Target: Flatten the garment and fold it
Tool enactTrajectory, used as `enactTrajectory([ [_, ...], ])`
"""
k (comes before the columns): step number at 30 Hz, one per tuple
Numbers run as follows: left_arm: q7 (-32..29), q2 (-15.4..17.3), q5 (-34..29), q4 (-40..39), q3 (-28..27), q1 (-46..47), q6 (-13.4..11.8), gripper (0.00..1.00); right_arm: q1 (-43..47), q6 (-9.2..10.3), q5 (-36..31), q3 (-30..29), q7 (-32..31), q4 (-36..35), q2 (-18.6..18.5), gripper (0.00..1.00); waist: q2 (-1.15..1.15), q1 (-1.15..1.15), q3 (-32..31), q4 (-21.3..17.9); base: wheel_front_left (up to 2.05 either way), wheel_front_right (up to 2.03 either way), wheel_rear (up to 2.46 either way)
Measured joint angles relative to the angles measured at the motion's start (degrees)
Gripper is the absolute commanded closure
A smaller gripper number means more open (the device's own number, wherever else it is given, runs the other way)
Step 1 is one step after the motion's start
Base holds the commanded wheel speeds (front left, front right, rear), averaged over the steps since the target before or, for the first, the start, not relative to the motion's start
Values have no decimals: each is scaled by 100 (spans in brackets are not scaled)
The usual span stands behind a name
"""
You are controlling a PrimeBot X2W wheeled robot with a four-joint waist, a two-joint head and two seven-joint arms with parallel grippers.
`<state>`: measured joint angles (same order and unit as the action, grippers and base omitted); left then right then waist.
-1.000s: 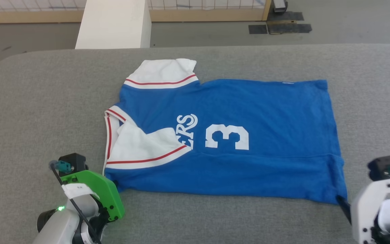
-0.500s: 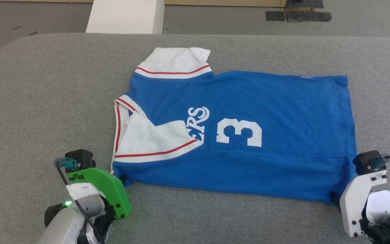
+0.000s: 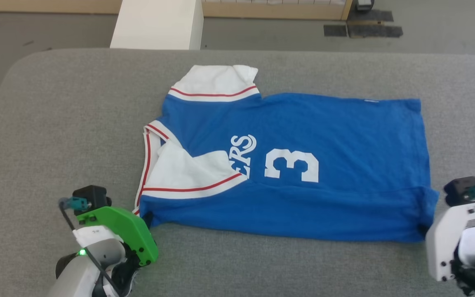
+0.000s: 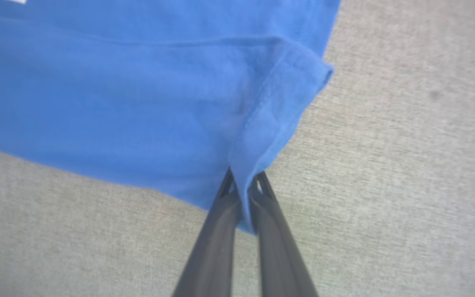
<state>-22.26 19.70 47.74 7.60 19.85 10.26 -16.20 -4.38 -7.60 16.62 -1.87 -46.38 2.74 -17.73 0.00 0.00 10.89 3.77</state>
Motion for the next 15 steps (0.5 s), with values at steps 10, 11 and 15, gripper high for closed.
enactTrajectory([
  [10,-269,278,127,-983,-216,-609,-319,100,457,-1,368,-274,-511,-619,-407,100,0,0,-499,10,0,0,0],
  [11,-327,314,129,-1109,-213,-700,-364,100,539,-1,385,-312,-571,-652,-411,100,0,0,-543,13,0,0,0],
  [15,-563,419,185,-1465,-204,-1053,-542,100,815,-1,414,-412,-705,-717,-398,100,0,0,-647,37,0,0,0],
])
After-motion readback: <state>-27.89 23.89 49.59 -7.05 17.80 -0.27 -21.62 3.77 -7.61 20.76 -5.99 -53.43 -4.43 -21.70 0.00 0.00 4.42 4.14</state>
